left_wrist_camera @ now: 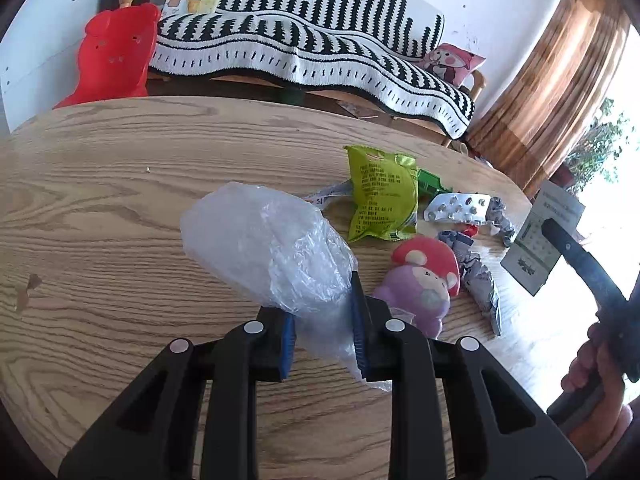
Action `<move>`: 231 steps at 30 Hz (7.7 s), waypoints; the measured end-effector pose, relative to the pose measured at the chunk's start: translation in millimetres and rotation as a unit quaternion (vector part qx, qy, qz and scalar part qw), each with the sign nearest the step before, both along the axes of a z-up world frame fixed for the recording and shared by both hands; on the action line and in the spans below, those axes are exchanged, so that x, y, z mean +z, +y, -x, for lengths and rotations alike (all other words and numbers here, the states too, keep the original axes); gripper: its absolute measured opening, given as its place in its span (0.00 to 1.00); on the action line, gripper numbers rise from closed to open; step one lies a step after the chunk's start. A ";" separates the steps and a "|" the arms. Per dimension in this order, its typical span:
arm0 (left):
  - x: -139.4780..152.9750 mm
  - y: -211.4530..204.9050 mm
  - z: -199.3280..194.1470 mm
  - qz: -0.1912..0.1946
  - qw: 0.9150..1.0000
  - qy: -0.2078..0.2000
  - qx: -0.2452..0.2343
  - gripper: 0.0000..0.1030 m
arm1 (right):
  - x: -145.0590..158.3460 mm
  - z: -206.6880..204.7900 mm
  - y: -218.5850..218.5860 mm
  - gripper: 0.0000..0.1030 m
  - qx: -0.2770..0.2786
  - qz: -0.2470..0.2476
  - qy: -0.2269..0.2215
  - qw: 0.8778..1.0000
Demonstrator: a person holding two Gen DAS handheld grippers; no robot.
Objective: Collect trash
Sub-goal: 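Hold the plastic bag and green box lifted above the table with both tools, then carry the plastic bag and green box with both tools to the bin and release, then swing both open tools back over the table toward the remaining trash, then grasp the pink mushroom toy with the left tool while the right grasps the silver foil wrapper, then carry the mushroom toy and foil wrapper with both tools over the bin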
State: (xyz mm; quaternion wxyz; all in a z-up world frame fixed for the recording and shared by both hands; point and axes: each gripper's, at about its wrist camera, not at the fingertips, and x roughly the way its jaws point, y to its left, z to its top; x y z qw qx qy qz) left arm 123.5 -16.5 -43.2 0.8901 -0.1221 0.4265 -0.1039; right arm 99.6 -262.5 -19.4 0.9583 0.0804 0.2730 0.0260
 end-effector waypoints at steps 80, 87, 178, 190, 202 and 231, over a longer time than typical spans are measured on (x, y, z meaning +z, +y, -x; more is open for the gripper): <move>85.5 -137.7 103.2 0.070 0.980 -0.084 -0.166 0.23 | 53.6 180.4 -125.5 0.11 -0.057 -0.065 -0.047 0.995; 40.0 -293.7 194.6 0.054 0.933 0.023 -0.356 0.23 | -8.8 289.1 -246.9 0.11 -0.122 -0.190 0.078 0.971; -17.2 -94.3 -32.0 -0.165 0.968 -0.006 -0.187 0.94 | -65.5 -40.0 26.0 0.95 0.093 0.095 0.185 0.974; -3.0 -106.1 -15.8 -0.145 0.970 -0.019 -0.194 0.47 | -53.9 -20.0 34.0 0.19 0.088 0.107 0.161 0.977; 7.5 -96.7 -6.9 -0.169 0.970 -0.042 -0.171 0.49 | -29.6 -11.6 27.4 0.20 0.069 0.076 0.113 0.988; 20.6 -331.8 212.1 -0.079 0.890 0.037 -0.448 0.49 | -54.5 298.1 -248.2 0.20 -0.069 -0.035 0.137 0.988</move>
